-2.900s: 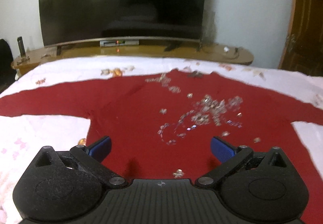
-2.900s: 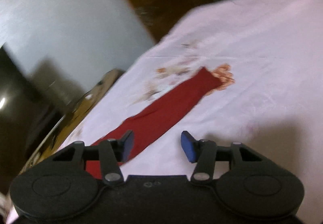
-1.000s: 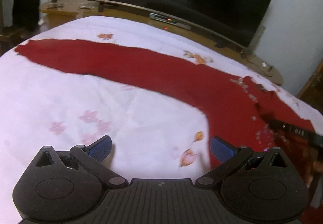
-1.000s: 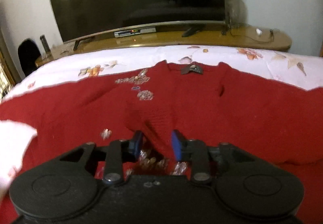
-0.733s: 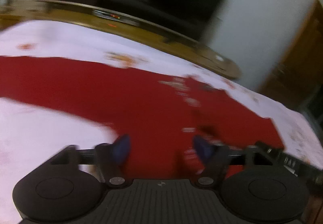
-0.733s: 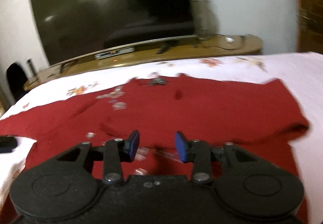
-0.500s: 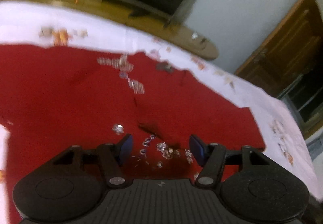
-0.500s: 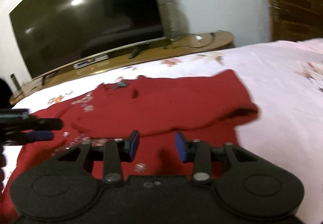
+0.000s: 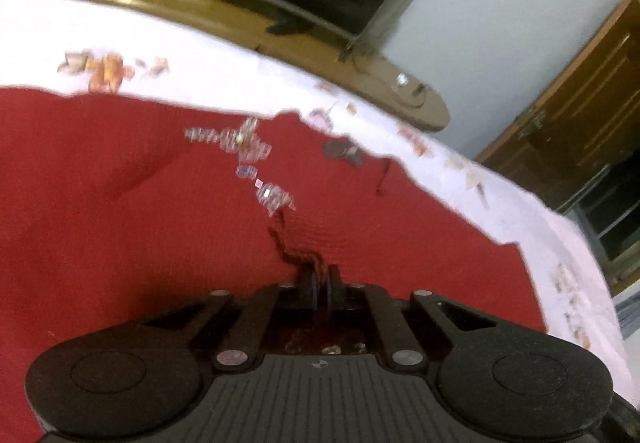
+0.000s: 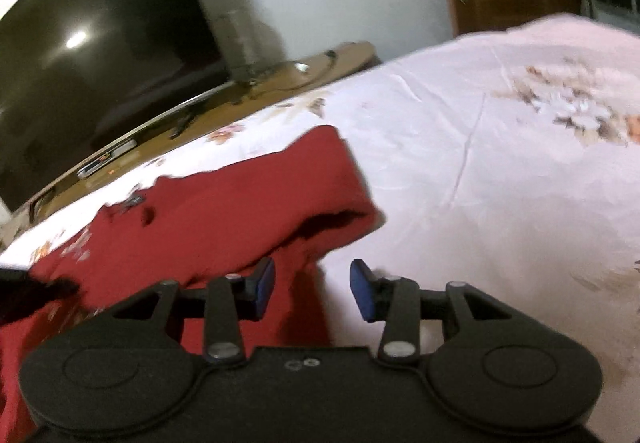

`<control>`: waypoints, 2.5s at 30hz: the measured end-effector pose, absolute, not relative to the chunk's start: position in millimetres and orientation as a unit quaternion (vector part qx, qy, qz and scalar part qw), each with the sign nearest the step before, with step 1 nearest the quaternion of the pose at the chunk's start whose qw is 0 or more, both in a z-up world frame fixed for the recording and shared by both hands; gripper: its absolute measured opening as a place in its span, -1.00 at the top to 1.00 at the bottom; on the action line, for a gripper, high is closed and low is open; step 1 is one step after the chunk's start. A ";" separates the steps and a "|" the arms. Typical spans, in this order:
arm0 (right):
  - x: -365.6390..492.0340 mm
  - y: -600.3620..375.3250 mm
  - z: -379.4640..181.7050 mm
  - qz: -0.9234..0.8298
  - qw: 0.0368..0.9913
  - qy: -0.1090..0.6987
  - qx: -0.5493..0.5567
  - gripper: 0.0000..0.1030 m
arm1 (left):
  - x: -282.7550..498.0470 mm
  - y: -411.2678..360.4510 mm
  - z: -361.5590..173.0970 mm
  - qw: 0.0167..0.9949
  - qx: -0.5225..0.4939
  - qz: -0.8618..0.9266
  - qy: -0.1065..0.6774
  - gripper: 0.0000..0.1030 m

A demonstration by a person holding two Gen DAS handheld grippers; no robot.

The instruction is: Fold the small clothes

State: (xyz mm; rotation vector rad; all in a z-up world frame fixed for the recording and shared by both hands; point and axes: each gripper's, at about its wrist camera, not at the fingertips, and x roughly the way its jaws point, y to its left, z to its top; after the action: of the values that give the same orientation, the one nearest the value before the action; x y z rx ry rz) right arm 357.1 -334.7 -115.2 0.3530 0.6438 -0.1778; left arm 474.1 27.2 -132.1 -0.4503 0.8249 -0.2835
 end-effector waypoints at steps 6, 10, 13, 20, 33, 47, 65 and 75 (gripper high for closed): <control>387.5 -341.7 -133.7 -0.089 0.917 0.349 0.170 0.27 | 458.7 69.3 -102.7 0.900 -0.209 -0.140 0.356 0.93; 384.3 -332.5 -134.9 -0.090 0.923 0.346 0.141 0.26 | 443.6 111.7 -116.9 0.901 -0.205 -0.103 0.369 0.93; 384.1 -328.2 -135.9 -0.088 0.927 0.343 0.123 0.24 | 442.5 131.3 -142.9 0.888 -0.220 -0.075 0.396 0.93; 385.0 -326.7 -133.7 -0.079 0.928 0.349 0.105 0.21 | 440.0 133.1 -146.8 0.893 -0.227 -0.068 0.383 0.93; 413.3 -331.1 -133.5 -0.036 0.929 0.356 0.091 0.37 | 426.1 124.3 -152.7 0.909 -0.200 -0.058 0.362 0.92; 476.6 -302.1 -120.1 0.041 0.948 0.316 0.012 0.41 | 479.4 25.5 -129.6 0.939 -0.082 -0.100 0.320 0.88; 457.3 -296.5 -140.8 0.023 0.939 0.342 -0.034 0.20 | 450.1 52.4 -143.0 0.946 -0.064 -0.053 0.314 -0.22; 367.4 -306.7 -115.6 0.009 0.942 0.333 0.038 0.14 | 352.2 292.2 -143.5 0.909 -0.286 0.149 0.262 -0.35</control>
State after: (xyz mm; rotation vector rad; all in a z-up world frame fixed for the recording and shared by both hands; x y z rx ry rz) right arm 367.4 -306.6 -115.6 0.0766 0.6785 0.0193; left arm 352.2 292.2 -143.5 -0.5905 0.5410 0.3078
